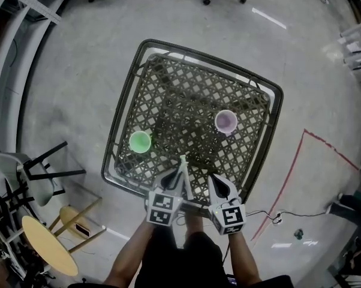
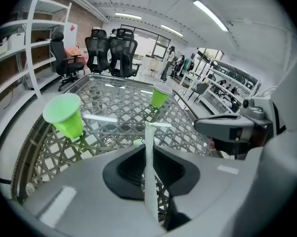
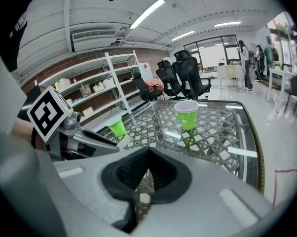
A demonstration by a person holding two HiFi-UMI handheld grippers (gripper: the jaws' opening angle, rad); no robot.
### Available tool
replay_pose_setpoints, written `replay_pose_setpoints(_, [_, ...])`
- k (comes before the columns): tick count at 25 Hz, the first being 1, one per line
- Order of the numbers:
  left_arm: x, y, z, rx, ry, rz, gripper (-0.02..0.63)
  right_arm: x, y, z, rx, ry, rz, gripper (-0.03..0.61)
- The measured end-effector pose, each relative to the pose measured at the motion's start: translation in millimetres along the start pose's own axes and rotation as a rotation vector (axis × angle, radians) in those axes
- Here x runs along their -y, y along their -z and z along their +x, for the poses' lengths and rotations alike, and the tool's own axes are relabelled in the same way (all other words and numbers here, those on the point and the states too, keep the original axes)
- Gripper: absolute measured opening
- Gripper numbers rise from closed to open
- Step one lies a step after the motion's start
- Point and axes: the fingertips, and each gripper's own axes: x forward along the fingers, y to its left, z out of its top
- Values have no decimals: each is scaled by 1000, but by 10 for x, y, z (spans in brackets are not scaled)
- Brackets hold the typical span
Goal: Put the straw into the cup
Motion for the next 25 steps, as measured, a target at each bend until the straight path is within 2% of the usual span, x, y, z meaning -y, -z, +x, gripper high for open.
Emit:
replay_pose_setpoints(13, [-153, -551, -753, 171, -62, 2, 52, -478, -672, -50, 91, -50, -65, 3])
replay_pose_setpoints(25, [-504, -1253, -1620, 475, -160, 29, 52, -935, -1282, -22, 173, -86, -117, 3])
